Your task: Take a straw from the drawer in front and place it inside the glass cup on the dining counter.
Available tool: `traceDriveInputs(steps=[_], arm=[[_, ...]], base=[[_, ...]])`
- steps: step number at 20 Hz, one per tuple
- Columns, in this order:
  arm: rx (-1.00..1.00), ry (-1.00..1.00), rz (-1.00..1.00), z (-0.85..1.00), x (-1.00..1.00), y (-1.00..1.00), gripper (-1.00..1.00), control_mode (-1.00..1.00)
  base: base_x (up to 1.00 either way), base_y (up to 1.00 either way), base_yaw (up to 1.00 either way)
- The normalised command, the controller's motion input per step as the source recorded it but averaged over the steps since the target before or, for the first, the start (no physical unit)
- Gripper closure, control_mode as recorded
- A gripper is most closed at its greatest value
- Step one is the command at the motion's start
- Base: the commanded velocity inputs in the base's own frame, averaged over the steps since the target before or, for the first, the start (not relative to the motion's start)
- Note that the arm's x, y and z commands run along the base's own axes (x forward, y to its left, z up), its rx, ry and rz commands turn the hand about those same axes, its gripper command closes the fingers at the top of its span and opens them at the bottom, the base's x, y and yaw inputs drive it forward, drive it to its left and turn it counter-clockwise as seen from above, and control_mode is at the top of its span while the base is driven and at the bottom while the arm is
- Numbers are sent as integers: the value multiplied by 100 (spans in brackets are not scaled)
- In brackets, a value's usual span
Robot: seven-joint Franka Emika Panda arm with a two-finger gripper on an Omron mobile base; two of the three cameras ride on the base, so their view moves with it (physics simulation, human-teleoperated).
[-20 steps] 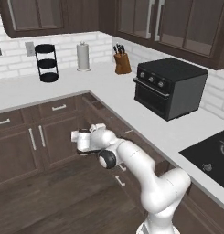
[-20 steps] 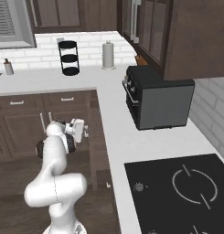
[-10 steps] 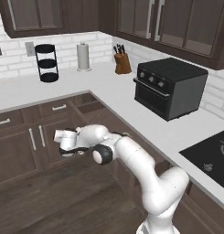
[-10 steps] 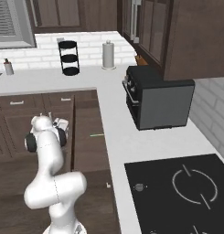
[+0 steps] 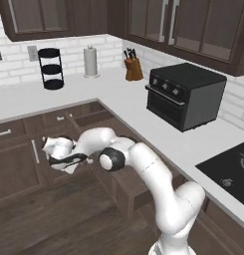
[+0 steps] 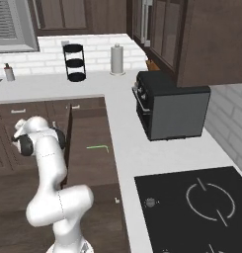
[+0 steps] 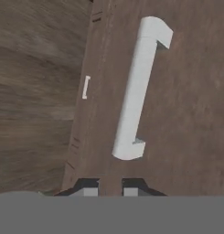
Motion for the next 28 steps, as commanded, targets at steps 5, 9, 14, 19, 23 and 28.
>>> traceDriveInputs(steps=[5, 9, 14, 19, 23, 28], arm=[[35, -4, 1, 83, -100, -11, -100, -100], [36, -17, 0, 100, -100, -38, -100, -100], [35, -21, 0, 100, -96, -94, -100, -100], [36, -10, 0, 70, -50, -100, -100, -100], [35, 0, 0, 19, 19, -85, -100, -100], [23, 4, 0, 2, 60, -33, -100, -100]], base=[[0, 0, 0], [0, 0, 0], [0, 0, 0], [0, 0, 0], [0, 0, 0], [0, 0, 0]])
